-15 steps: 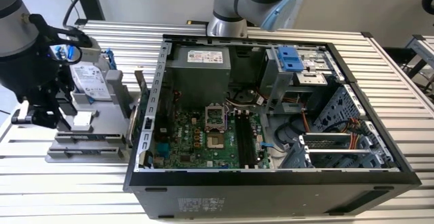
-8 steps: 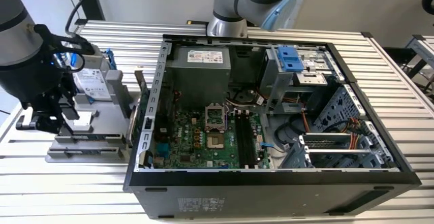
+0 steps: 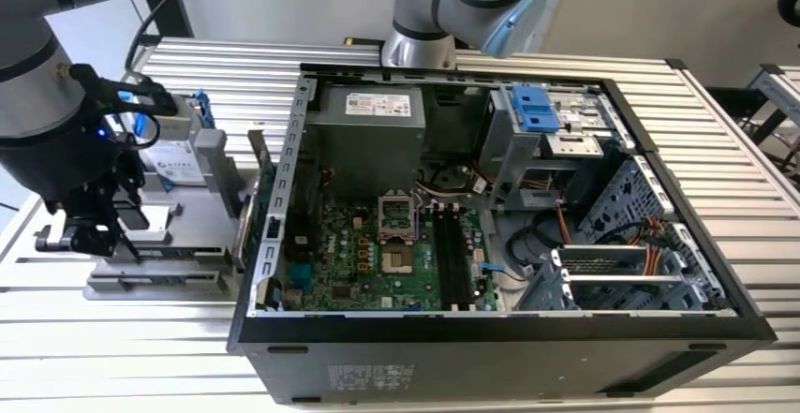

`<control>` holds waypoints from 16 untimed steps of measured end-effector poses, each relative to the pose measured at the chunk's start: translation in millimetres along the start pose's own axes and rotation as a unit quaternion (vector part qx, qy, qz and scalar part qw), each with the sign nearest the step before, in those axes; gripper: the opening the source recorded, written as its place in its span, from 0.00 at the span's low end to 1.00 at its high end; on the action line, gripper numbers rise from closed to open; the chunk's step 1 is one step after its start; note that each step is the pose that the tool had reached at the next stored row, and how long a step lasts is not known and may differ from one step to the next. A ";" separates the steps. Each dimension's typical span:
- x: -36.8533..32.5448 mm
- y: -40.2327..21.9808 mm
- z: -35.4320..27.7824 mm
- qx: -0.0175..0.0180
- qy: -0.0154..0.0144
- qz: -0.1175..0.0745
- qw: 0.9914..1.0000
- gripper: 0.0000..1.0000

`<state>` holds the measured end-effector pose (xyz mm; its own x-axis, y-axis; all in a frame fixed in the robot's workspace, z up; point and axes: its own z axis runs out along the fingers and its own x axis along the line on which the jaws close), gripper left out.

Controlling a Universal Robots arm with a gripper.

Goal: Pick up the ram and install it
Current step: 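Pick up the ram and move it above insertion slot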

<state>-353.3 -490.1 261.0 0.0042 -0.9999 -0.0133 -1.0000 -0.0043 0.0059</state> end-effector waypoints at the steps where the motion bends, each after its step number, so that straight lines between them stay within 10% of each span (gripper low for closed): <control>1: 0.3 0.0 1.1 0.000 0.000 0.002 1.000 1.00; 14: 6.2 -0.1 18.2 0.000 0.002 0.005 1.000 1.00; 16: 8.9 -0.2 34.1 -0.001 0.002 0.004 1.000 1.00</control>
<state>-353.3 -498.5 226.8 -0.0047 -1.0000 -0.0085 -1.0000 0.0047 0.0074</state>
